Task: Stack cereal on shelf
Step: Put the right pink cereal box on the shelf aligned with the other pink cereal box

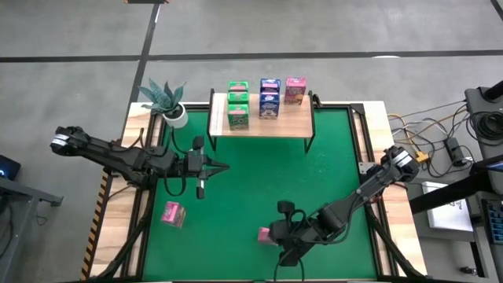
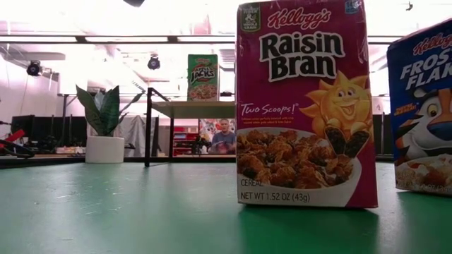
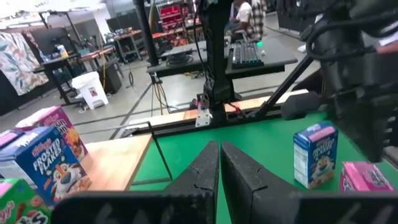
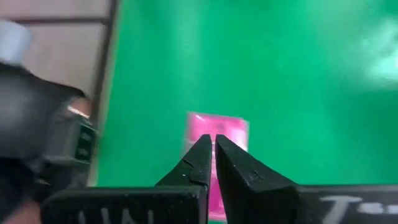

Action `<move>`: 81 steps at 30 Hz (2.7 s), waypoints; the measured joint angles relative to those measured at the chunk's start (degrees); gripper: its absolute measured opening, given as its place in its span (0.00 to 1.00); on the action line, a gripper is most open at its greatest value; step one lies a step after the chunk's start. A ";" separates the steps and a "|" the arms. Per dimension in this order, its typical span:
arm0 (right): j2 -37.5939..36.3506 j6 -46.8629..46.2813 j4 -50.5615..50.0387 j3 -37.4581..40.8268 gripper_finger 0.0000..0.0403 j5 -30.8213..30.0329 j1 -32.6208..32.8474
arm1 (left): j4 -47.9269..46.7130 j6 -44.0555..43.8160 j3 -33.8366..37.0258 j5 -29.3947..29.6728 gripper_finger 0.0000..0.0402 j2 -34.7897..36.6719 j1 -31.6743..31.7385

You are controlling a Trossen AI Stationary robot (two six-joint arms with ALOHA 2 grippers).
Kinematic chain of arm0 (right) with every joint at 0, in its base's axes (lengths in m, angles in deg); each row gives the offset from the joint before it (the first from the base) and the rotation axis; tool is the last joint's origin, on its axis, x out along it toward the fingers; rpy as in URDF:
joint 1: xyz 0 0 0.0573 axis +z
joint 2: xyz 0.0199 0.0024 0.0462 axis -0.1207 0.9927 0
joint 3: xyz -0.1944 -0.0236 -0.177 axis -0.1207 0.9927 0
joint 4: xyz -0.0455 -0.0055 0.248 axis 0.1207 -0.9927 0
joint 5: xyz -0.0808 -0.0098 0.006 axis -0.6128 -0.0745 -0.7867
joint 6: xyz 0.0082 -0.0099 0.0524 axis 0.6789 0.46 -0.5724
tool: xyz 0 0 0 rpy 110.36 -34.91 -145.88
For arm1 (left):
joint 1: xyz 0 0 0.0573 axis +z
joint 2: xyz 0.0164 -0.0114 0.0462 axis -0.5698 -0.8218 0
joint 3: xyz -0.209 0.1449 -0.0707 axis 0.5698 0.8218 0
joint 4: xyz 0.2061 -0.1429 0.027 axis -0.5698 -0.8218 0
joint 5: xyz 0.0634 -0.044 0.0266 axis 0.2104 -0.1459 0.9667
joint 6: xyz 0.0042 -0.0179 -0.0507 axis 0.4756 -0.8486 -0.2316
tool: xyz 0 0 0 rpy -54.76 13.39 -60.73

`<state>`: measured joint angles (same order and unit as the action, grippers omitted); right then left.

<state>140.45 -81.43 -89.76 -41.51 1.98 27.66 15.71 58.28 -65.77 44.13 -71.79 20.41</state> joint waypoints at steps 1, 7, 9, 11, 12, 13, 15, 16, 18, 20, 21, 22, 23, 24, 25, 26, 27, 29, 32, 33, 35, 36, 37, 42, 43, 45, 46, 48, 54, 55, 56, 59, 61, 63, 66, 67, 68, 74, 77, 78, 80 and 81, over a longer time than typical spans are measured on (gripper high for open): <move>0.06 0.52 -0.94 -0.03 0.03 -0.82 0.00 | 0.36 0.05 -0.02 0.00 0.00 0.01 0.00; -0.23 0.97 -2.01 -0.28 0.04 -1.16 -0.11 | 1.21 1.92 -0.02 0.00 0.00 0.09 0.00; -0.32 0.99 -2.80 -0.34 0.07 -1.16 -0.11 | 1.42 2.37 -0.02 0.00 0.00 0.09 0.00; -0.27 0.58 -2.68 -0.34 0.13 -1.11 -0.11 | 1.48 2.72 -0.02 0.00 0.00 0.09 0.00; -0.15 -0.23 -2.73 -0.34 0.17 -1.09 -0.11 | 1.50 2.81 0.00 0.00 0.00 0.09 0.00; -0.09 -1.16 -2.71 -0.30 0.21 -1.07 -0.11 | 1.57 2.83 -0.02 0.00 0.00 0.09 0.00; -0.02 -2.88 -2.81 -0.10 0.31 -1.03 -0.11 | 1.76 2.83 -0.02 0.00 0.00 0.09 0.00; 0.02 -3.84 -2.80 -0.03 0.36 -1.03 -0.11 | 1.92 2.83 -0.01 0.00 0.00 0.09 0.00; 0.05 -4.96 -2.87 0.01 0.47 -1.03 -0.11 | 1.90 2.85 -0.01 0.00 0.00 0.09 0.00; 0.07 -5.50 -2.91 0.12 0.57 -1.03 -0.11 | 1.87 2.86 -0.02 0.00 0.00 0.09 0.00; 0.11 -5.64 -2.83 0.20 0.62 -1.03 -0.09 | 1.88 2.86 -0.02 0.00 0.00 0.09 0.00; 0.39 -5.81 -2.78 0.27 0.66 -1.03 -0.09 | 1.85 2.86 -0.02 0.00 0.00 0.09 0.00; 0.81 -5.91 -2.74 0.33 0.70 -1.02 -0.09 | 1.86 2.86 -0.02 0.00 0.00 0.09 0.00; 1.22 -5.90 -2.79 0.41 0.73 -0.84 -0.01 | 1.85 2.86 -0.02 0.00 0.00 0.09 0.00; 1.74 -5.87 -2.93 0.51 0.76 -0.35 0.04 | 1.85 2.86 -0.02 0.00 0.00 0.09 0.00; 2.42 -5.85 -2.83 0.51 0.79 0.44 0.04 | 1.83 2.86 -0.02 0.00 0.00 0.09 0.00; 3.00 -5.87 -2.56 0.51 0.80 0.97 0.04 | 1.83 2.86 -0.02 0.00 0.00 0.09 0.00; 4.25 -5.85 -2.80 0.51 0.82 1.75 0.04 | 1.68 2.86 -0.02 0.00 0.00 0.09 0.00; 6.17 -5.80 -2.85 0.52 0.82 3.20 0.04 | 1.63 2.86 -0.02 0.00 0.00 0.09 0.00; 6.59 -5.79 -2.96 0.56 0.81 3.94 0.03 | 1.67 2.86 -0.02 0.00 0.00 0.09 0.00; 6.81 -6.02 -3.02 0.56 0.79 4.96 0.02 | 1.68 2.86 0.00 0.00 0.00 0.09 0.00; 6.74 -6.38 -2.93 0.56 0.77 5.04 0.02 | 1.68 2.86 -0.02 0.00 0.00 0.09 0.00; 6.58 -6.82 -2.91 0.56 0.75 5.06 0.02 | 1.68 2.86 -0.02 0.00 0.00 0.09 0.00; 5.92 -7.88 -2.85 0.12 0.66 5.02 0.02 | 1.86 2.85 -0.02 0.00 0.00 0.09 0.00; 5.84 -7.87 -2.77 0.07 0.64 5.02 0.02 | 1.85 2.86 -0.02 0.00 0.00 0.09 0.00; 5.82 -7.86 -2.91 0.07 0.60 5.02 -0.09 | 1.85 2.85 -0.02 0.00 0.00 0.09 0.00; 5.82 -7.84 -2.95 0.07 0.58 5.02 -0.11 | 1.85 2.83 -0.02 0.00 0.00 0.09 0.00; 5.82 -7.82 -2.97 0.07 0.54 5.02 -0.11 | 1.83 2.83 0.01 0.00 0.00 0.09 0.00; 5.82 -7.75 -3.00 0.07 0.46 5.00 -0.11 | 1.81 2.81 0.00 0.00 0.00 0.09 0.00; 5.82 -7.60 -3.00 0.07 0.45 5.00 -0.11 | 1.79 2.81 -0.01 0.00 0.00 0.09 0.00; 5.82 -7.28 -3.00 0.08 0.44 5.00 -0.11 | 1.81 2.79 -0.01 0.00 0.00 0.09 0.00; 5.73 -7.04 -3.02 0.09 0.42 5.04 -0.33 | 1.73 2.61 -0.02 0.00 0.00 0.09 0.00; 5.22 -7.03 -3.16 0.10 0.42 5.03 -0.60 | 1.60 2.59 0.00 0.00 0.00 0.09 0.00; 4.14 -6.88 -3.36 0.10 0.42 5.07 -1.03 | 1.61 2.57 -0.02 0.00 0.00 0.09 0.00; 1.89 -6.76 -5.54 -0.41 0.42 5.66 -2.31 | 1.53 2.42 -0.02 0.00 0.00 0.09 0.00; 1.06 -6.43 -6.66 -0.81 0.42 5.78 -2.97 | 1.42 2.42 -0.02 0.00 0.00 0.09 0.00; 0.04 -5.55 -7.37 -1.21 0.42 6.30 -3.75 | 1.41 2.42 -0.02 0.00 0.00 0.09 0.00; -7.47 4.42 -10.31 -3.61 0.42 7.58 -10.12 | 0.82 2.42 0.01 0.00 0.00 0.07 0.00; -11.77 10.05 -13.94 -4.87 0.42 8.47 -14.99 | 0.60 2.96 0.01 0.00 0.00 0.07 0.00; -13.22 11.94 -15.30 -5.22 0.42 8.47 -16.89 | 0.55 3.11 0.01 0.00 0.00 0.07 0.00; -16.17 15.74 -17.63 -5.48 0.42 8.47 -21.00 | 0.39 3.34 0.01 0.00 0.00 0.07 0.02; -17.59 17.39 -18.91 -5.47 0.42 8.51 -23.28 | 0.36 3.60 0.01 0.00 0.00 0.07 0.02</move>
<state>122.86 -64.04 -108.68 -46.98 10.49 4.38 16.07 61.88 -65.77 44.13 -71.71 20.43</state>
